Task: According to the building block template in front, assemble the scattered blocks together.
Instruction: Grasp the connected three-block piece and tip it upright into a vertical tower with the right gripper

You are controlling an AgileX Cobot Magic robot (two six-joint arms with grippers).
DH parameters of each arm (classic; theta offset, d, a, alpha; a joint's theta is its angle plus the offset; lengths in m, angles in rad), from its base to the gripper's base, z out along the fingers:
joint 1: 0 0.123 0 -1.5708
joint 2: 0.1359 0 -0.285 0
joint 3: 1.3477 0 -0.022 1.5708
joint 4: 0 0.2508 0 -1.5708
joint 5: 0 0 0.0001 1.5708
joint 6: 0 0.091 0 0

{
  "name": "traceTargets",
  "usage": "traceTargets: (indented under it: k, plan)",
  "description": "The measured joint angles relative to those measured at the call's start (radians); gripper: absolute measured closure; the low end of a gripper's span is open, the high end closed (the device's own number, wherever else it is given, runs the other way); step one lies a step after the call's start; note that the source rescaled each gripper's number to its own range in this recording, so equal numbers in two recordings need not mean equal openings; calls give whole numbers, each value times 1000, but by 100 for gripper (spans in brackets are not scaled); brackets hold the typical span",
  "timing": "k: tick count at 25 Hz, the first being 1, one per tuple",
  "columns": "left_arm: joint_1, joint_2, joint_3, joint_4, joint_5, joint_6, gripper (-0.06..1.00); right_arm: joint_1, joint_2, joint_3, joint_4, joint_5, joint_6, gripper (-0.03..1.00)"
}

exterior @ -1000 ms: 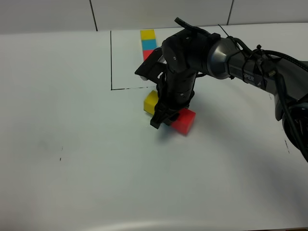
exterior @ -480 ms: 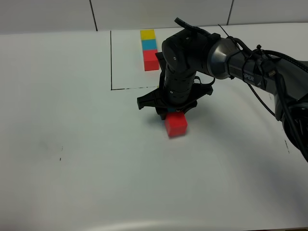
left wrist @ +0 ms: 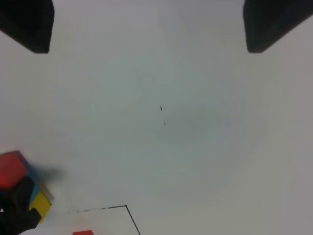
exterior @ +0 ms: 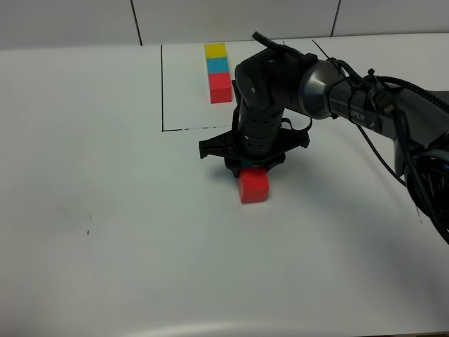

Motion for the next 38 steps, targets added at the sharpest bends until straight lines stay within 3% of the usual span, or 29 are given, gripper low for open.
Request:
traceTargets:
  k: [13,20,24,32,34,38]
  plan:
    - [0,0,0,0,0,-1,28,0,6,0,-6,-13,65,95]
    - [0,0,0,0,0,-1,28,0,6,0,-20,-10,57,86]
    - [0,0,0,0,0,-1,28,0,6,0,-40,1,51,70]
    - [0,0,0,0,0,-1,28,-1,-7,0,-57,-7,-2,18]
    - [0,0,0,0,0,-1,28,-1,-25,0,-57,-13,-22,12]
    - [0,0,0,0,0,-1,28,-20,-66,0,-44,-19,-72,9]
